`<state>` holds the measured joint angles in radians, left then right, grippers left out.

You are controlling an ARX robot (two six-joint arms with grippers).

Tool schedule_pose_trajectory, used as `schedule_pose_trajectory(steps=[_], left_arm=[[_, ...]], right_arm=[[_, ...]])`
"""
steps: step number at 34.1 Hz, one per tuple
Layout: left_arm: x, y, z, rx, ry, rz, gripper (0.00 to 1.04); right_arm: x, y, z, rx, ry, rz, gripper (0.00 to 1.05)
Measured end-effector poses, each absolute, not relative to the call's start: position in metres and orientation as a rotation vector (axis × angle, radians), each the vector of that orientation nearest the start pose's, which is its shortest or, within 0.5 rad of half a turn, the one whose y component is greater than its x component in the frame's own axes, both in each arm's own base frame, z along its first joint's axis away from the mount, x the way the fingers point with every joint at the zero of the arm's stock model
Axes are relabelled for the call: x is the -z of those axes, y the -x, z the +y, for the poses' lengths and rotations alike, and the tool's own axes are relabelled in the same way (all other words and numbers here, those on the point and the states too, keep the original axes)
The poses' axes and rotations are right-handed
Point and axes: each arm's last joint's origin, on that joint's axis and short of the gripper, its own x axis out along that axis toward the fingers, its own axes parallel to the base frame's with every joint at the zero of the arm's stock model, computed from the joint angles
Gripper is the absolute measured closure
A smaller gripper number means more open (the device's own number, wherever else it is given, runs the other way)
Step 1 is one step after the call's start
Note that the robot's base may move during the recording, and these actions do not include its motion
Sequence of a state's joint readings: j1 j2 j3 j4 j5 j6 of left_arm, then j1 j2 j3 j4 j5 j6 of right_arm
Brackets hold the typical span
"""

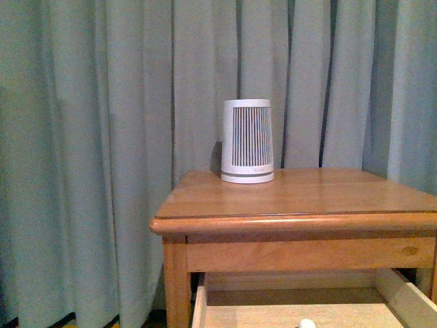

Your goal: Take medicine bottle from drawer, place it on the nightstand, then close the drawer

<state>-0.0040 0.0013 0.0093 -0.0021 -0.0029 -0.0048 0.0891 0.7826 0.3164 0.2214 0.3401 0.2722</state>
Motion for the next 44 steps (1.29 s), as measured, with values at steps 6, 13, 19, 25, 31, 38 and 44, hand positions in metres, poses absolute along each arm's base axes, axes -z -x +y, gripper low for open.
schedule_pose_trajectory(steps=[6, 13, 19, 25, 31, 38, 44], left_arm=[[-0.166, -0.097, 0.000, 0.002, 0.005, -0.006, 0.07], [-0.166, -0.097, 0.000, 0.002, 0.005, -0.006, 0.07], [-0.166, -0.097, 0.000, 0.002, 0.005, -0.006, 0.07], [-0.166, -0.097, 0.000, 0.002, 0.005, -0.006, 0.07], [-0.166, -0.097, 0.000, 0.002, 0.005, -0.006, 0.07], [-0.166, -0.097, 0.000, 0.002, 0.005, -0.006, 0.07], [-0.166, -0.097, 0.000, 0.002, 0.005, -0.006, 0.07]], right_arm=[[-0.217, -0.230, 0.023, 0.212, -0.230, 0.433, 0.07], [-0.211, -0.296, 0.047, 0.204, -0.200, 0.571, 0.07], [-0.201, -0.332, 0.071, 0.174, -0.166, 0.620, 0.07], [-0.180, -0.361, 0.090, 0.175, -0.142, 0.674, 0.07], [-0.157, -0.384, 0.101, 0.191, -0.118, 0.707, 0.07], [-0.130, -0.400, 0.112, 0.192, -0.100, 0.723, 0.07], [-0.114, -0.411, 0.119, 0.189, -0.100, 0.709, 0.07]])
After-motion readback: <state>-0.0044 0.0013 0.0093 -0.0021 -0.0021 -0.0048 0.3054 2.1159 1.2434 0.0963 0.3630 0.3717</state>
